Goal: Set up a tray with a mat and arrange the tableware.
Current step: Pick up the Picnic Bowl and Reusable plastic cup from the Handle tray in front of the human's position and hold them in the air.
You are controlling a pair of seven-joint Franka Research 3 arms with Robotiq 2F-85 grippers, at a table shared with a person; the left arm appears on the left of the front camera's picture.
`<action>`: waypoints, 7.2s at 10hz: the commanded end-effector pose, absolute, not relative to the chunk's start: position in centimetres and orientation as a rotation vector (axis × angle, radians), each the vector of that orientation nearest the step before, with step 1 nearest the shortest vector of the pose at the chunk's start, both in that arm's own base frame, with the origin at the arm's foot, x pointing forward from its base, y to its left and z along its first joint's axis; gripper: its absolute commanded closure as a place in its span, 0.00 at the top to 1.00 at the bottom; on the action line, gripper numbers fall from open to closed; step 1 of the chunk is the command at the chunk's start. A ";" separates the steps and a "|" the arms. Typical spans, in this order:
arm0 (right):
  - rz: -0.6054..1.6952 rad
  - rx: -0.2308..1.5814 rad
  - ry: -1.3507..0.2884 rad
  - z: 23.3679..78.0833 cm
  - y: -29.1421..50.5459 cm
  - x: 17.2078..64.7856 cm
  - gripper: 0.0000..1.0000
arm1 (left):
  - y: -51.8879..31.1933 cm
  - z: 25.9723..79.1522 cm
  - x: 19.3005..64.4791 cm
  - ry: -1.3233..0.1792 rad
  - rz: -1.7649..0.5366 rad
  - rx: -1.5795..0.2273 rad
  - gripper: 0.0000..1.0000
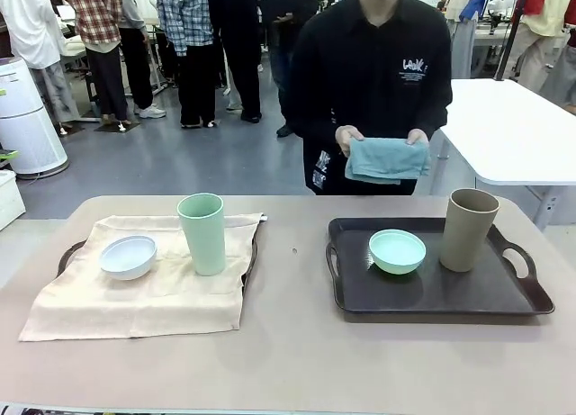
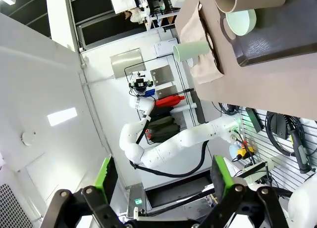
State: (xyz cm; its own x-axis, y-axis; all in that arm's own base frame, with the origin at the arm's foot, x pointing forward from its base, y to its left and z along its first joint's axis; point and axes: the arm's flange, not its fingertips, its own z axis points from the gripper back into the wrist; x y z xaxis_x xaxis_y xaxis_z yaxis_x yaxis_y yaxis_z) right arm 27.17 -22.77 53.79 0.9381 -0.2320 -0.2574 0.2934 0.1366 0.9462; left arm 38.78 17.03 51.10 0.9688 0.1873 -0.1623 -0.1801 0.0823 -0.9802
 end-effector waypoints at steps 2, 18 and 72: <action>-0.374 1.385 0.035 53.7 -22.7 27.2 1.00 | 16.7 51.1 38.3 -0.023 0.281 -1.457 1.00; -0.374 1.385 0.035 53.7 -22.7 27.2 1.00 | 16.7 51.1 38.3 -0.023 0.281 -1.457 1.00; 1.418 0.767 -0.802 37.4 -15.8 49.4 1.00 | -53.4 45.2 48.0 -0.044 -0.192 -0.184 1.00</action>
